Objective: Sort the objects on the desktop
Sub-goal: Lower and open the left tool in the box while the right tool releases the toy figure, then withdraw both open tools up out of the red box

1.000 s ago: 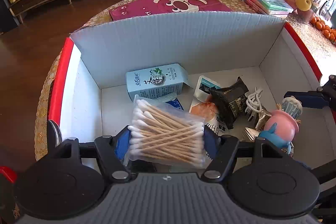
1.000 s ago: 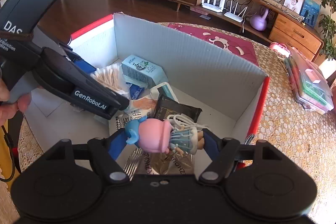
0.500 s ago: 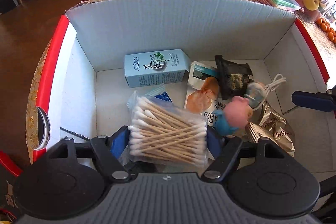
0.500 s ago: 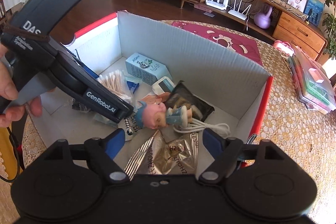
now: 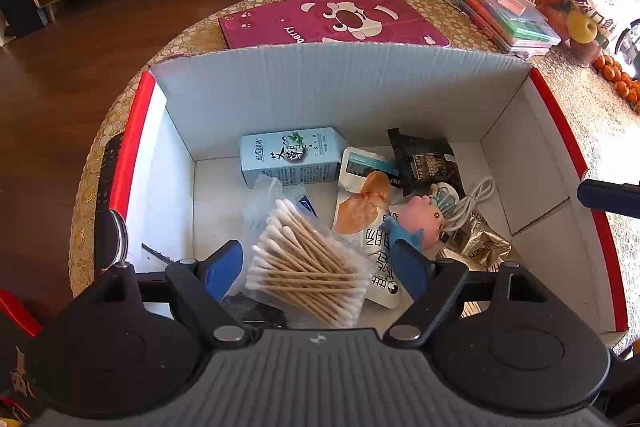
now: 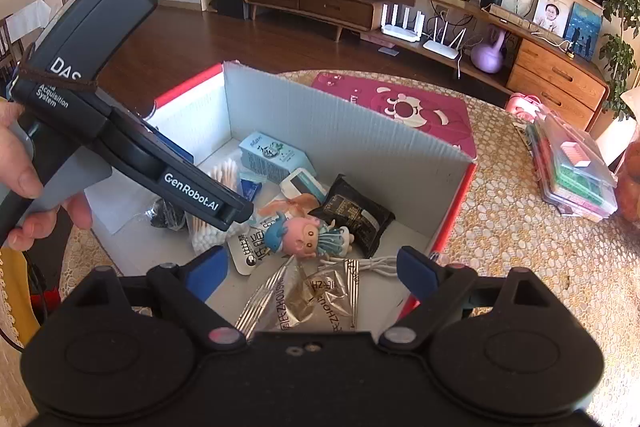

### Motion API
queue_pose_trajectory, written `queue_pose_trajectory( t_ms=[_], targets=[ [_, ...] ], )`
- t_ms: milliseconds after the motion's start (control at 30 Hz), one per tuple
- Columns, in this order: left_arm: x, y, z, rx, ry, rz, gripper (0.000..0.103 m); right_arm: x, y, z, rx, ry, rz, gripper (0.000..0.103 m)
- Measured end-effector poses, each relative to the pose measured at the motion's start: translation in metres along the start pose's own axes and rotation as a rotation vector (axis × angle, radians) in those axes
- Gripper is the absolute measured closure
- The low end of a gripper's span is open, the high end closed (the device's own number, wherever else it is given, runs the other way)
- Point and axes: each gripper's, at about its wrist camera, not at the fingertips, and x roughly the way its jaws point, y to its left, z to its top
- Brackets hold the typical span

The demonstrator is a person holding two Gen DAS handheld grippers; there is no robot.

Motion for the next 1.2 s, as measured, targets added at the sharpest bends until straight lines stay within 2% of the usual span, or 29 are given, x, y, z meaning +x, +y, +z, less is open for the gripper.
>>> queue_pose_trajectory(
  t_ms=[567, 667, 900, 967, 1000, 1200],
  targets=[
    [-0.058, -0.018, -0.027, -0.008, -0.073, 0.001, 0.022, -0.054, -0.001, -0.011, 0.004, -0.070, 0.005, 0.009],
    [-0.067, -0.022, -0.035, -0.017, -0.087, -0.002, 0.018, -0.065, 0.000, -0.015, -0.001, -0.092, 0.012, 0.008],
    [-0.088, -0.032, -0.054, -0.025, -0.141, 0.011, 0.017, -0.086, -0.003, -0.025, 0.018, -0.125, 0.020, 0.006],
    [-0.095, -0.034, -0.059, -0.036, -0.168, 0.020, 0.003, -0.092, -0.004, -0.029, 0.022, -0.137, 0.012, 0.005],
    [-0.099, -0.035, -0.061, -0.043, -0.184, 0.018, 0.000, -0.095, -0.004, -0.031, 0.025, -0.142, 0.008, 0.005],
    [-0.114, -0.042, -0.074, -0.067, -0.242, 0.011, 0.000, -0.114, -0.008, -0.041, 0.044, -0.163, 0.008, 0.005]
  ],
)
